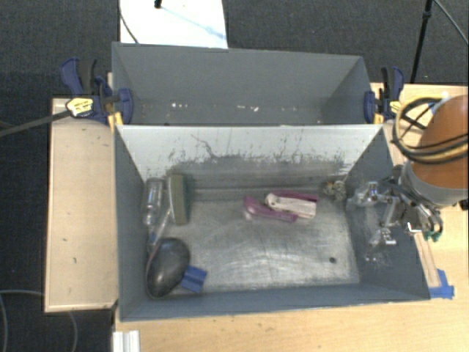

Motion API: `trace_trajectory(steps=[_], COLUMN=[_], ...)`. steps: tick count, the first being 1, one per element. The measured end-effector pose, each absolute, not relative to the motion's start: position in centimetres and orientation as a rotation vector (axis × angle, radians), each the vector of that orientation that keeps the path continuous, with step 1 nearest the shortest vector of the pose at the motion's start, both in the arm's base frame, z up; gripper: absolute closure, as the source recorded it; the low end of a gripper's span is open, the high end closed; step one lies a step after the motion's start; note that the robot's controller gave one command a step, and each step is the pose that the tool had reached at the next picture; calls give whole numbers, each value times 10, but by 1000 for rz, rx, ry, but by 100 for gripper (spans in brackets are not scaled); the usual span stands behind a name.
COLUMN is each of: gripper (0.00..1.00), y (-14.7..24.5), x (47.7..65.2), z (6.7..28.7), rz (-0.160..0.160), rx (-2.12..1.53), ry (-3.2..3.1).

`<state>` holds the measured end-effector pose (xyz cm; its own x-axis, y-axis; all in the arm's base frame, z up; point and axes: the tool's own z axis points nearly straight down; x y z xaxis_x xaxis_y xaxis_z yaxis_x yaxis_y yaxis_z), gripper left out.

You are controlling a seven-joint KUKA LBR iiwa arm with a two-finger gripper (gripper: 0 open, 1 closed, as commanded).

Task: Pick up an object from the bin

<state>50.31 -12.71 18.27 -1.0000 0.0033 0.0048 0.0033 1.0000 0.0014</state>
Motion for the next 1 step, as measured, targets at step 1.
trace_trajectory(steps=[1], gripper=[0], y=[-97], x=[553], z=[96], rz=[5], rx=[124], ry=[-3155])
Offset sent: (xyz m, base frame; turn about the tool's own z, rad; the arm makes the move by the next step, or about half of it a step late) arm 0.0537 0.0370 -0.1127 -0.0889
